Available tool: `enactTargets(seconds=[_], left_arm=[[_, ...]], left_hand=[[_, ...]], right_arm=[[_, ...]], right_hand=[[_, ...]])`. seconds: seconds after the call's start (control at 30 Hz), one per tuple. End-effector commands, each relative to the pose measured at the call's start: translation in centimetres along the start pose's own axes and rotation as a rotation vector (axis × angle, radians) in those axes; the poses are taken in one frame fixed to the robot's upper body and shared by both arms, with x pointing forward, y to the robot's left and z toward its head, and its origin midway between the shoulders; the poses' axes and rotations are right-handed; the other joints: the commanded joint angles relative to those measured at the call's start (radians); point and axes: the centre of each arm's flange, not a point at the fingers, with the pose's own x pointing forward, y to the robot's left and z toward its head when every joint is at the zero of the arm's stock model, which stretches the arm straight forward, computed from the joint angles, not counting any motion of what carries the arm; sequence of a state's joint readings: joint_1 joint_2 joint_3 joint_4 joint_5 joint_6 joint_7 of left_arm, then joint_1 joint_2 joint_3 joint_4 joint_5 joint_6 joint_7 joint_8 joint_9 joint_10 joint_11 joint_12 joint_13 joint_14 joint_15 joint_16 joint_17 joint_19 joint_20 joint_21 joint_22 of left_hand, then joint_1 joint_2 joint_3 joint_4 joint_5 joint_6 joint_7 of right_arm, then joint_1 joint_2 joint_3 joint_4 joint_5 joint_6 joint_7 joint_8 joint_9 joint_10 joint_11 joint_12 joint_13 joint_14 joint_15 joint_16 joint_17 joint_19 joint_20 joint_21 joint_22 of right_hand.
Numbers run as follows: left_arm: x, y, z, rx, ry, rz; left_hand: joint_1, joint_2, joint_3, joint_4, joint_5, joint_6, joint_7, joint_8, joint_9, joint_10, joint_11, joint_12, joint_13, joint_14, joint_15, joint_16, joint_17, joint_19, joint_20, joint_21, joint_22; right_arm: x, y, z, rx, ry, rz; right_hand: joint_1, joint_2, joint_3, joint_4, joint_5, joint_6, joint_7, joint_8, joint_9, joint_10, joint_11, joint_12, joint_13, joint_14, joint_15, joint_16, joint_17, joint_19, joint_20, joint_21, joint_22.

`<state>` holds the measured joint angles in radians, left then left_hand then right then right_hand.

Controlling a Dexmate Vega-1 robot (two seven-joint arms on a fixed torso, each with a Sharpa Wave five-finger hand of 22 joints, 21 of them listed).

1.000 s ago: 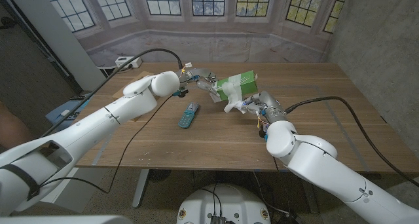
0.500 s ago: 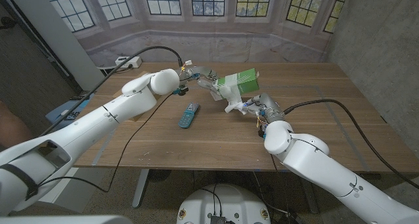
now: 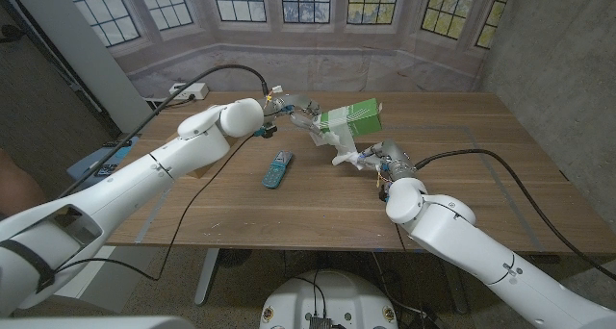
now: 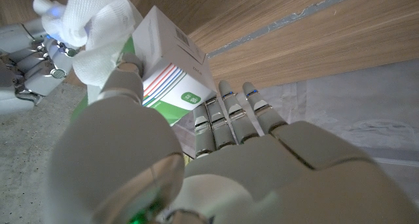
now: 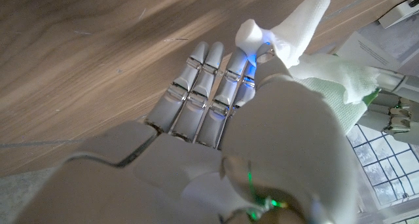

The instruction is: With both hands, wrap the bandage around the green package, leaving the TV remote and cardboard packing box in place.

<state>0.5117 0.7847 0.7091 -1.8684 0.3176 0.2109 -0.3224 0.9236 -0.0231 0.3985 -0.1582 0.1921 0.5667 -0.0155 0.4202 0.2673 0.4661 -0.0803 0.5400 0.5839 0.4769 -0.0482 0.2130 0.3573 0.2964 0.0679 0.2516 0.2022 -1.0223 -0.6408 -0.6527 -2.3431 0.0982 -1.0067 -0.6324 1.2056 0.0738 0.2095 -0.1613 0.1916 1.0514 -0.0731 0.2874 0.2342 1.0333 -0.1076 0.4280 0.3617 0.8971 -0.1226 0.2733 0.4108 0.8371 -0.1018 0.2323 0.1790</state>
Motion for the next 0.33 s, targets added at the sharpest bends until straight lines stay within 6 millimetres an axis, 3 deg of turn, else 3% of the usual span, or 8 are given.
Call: enactTargets(seconds=[0.03, 0.33], left_arm=[[0.19, 0.20, 0.51, 0.028, -0.004, -0.021], [0.50, 0.34, 0.64, 0.041, -0.002, -0.035]], left_hand=[[-0.014, 0.060, 0.015, 0.006, 0.006, 0.065, 0.040, 0.143, 0.004, 0.002, 0.003, 0.000, 0.001, 0.005, 0.005, 0.003, 0.001, 0.002, 0.008, 0.003, 0.002], [-0.016, 0.060, 0.015, 0.007, 0.005, 0.066, 0.043, 0.143, 0.004, 0.003, 0.002, 0.000, 0.001, 0.003, 0.006, 0.003, 0.001, 0.003, 0.007, 0.003, 0.002]], right_arm=[[1.30, 0.57, -1.74, 0.008, 0.042, -0.007], [1.87, 0.44, -2.03, 0.017, 0.040, -0.012]], right_hand=[[0.010, 0.005, 0.001, 0.000, 0.007, 0.008, -0.003, 0.002, 0.002, 0.002, 0.002, -0.002, 0.004, 0.009, -0.106, -0.001, 0.002, 0.004, -0.013, 0.001, 0.005], [0.011, 0.006, 0.000, 0.000, 0.007, 0.008, -0.003, 0.002, 0.003, 0.002, 0.003, -0.002, 0.005, 0.010, -0.106, -0.001, 0.003, 0.003, -0.013, 0.001, 0.005]])
